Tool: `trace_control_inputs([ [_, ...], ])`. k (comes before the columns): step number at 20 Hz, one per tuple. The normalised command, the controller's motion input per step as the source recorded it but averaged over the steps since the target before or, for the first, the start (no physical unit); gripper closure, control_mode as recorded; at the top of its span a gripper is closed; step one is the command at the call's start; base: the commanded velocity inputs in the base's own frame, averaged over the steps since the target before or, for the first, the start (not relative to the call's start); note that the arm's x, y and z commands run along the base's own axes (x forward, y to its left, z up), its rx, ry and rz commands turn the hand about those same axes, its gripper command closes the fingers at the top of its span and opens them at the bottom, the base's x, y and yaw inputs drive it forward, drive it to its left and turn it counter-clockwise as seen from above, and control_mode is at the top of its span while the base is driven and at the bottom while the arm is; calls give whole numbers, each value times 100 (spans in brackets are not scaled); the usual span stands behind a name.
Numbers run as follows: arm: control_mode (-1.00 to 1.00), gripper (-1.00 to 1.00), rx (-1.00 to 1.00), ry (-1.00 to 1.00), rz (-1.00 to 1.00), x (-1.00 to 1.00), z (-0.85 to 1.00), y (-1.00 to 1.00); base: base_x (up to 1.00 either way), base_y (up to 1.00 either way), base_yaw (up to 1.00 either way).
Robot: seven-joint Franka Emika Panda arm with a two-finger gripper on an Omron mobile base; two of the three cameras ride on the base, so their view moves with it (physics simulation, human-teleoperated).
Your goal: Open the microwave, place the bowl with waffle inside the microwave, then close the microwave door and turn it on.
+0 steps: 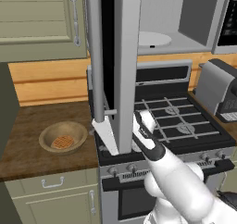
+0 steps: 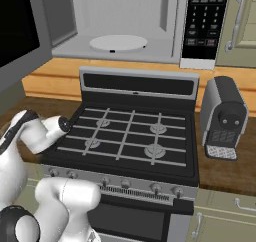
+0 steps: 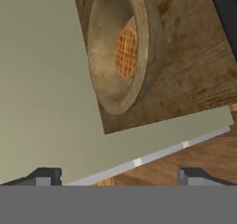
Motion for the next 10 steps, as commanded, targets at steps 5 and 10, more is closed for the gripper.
trace_control_inputs([
  [5, -100, -100, 0, 1, 0, 74, -34, 2, 0, 0, 0],
  [10, -100, -100, -4, 5, 0, 72, -33, 25, 0, 0, 0],
])
